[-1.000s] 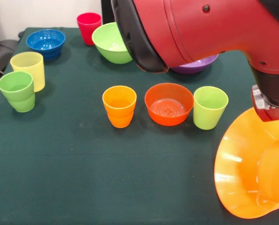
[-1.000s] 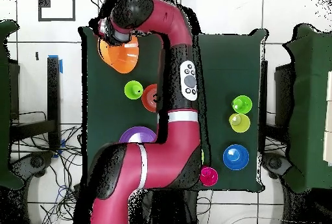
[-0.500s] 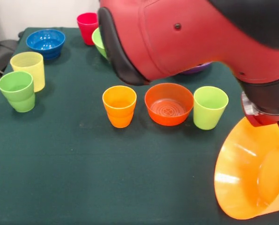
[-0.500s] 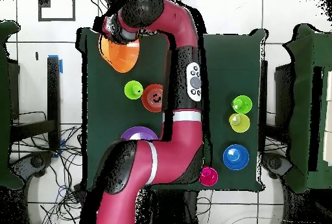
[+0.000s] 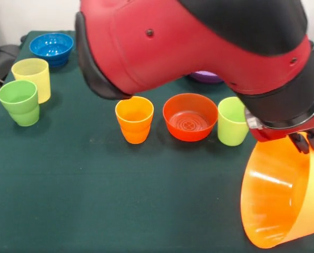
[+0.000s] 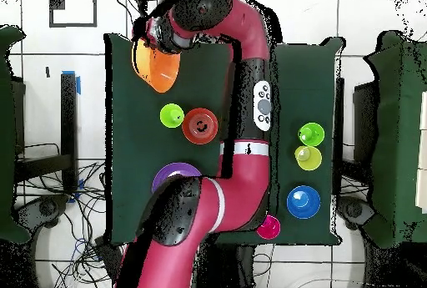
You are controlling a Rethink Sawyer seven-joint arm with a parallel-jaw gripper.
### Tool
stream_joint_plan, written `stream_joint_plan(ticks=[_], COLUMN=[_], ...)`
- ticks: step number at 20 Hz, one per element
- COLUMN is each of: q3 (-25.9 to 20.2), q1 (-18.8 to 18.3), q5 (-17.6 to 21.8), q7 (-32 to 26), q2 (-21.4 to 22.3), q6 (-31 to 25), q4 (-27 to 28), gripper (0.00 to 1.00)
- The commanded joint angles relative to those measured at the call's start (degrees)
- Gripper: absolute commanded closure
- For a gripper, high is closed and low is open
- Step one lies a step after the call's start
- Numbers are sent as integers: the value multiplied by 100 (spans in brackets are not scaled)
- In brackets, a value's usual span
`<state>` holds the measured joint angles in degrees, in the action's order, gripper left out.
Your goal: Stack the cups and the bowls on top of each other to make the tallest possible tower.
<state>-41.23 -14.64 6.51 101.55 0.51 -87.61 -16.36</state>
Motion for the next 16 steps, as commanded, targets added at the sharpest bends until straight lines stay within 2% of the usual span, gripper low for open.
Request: stream_joint_plan(ticks=[1, 8, 16], q3=[-1581, -3334, -5724], q1=[-364, -724, -1096], q5=[1699, 3505, 6121], q7=[71, -193, -1041], q2=[-11, -154, -368], q6=[-1036, -1655, -2423], q4=[105, 368, 837], gripper=[100, 100, 100])
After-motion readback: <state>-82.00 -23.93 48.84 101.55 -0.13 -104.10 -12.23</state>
